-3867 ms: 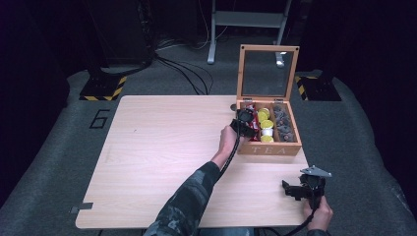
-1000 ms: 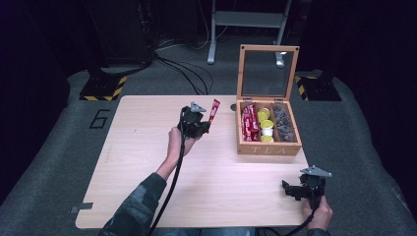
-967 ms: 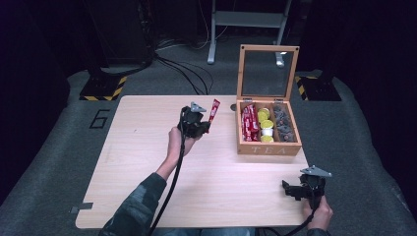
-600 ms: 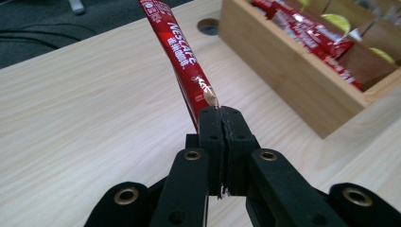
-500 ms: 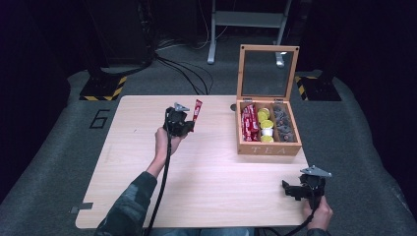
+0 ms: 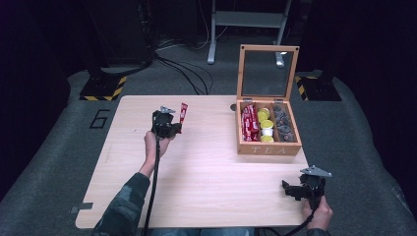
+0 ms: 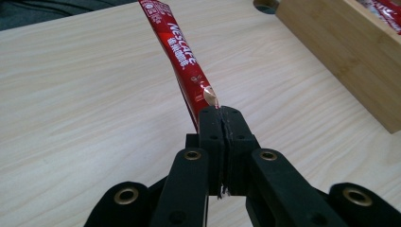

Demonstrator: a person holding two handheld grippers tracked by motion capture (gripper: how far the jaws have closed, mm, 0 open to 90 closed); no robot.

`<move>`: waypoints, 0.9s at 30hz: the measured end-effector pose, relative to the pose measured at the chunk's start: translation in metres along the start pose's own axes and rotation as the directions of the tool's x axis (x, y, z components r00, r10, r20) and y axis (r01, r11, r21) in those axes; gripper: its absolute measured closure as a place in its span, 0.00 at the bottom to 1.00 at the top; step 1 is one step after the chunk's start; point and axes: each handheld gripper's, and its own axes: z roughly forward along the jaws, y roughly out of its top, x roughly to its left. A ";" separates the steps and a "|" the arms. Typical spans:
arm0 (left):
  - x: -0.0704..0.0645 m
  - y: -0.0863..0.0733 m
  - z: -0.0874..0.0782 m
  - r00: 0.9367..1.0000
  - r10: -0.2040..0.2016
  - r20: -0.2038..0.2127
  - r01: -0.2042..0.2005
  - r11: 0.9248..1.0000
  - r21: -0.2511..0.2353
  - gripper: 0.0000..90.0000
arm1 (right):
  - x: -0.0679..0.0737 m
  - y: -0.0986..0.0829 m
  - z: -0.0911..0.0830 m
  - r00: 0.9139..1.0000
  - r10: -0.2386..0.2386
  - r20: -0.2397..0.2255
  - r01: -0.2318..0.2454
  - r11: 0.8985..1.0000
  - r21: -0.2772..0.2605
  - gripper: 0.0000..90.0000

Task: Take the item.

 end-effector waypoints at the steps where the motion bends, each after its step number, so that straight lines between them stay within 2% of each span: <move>1: 0.003 -0.001 -0.001 1.000 -0.002 -0.003 0.002 1.000 0.003 0.98 | 0.000 0.000 0.000 1.000 -0.002 0.000 0.002 1.000 -0.001 0.00; 6: 0.015 -0.006 0.000 0.999 -0.031 -0.022 0.031 1.000 0.003 0.98 | 0.000 0.000 0.000 1.000 -0.001 0.001 0.001 1.000 -0.001 0.00; 11: 0.026 -0.012 0.004 0.998 -0.053 -0.035 0.054 0.998 0.028 0.98 | 0.000 0.000 0.000 1.000 -0.001 0.000 0.001 1.000 0.000 0.00; 13: 0.029 -0.015 0.007 0.998 -0.048 -0.050 0.049 0.998 0.032 0.98 | 0.000 0.000 0.000 1.000 -0.001 0.001 0.001 1.000 -0.003 0.00; 21: 0.043 -0.030 0.024 0.993 -0.096 -0.067 0.101 0.993 0.067 0.98 | 0.000 0.000 0.000 1.000 -0.001 0.000 0.001 1.000 -0.004 0.00; 27: 0.047 -0.034 0.034 0.992 -0.099 -0.082 0.106 0.991 0.087 0.98 | 0.000 0.000 0.000 1.000 -0.001 0.000 0.001 1.000 -0.004 0.00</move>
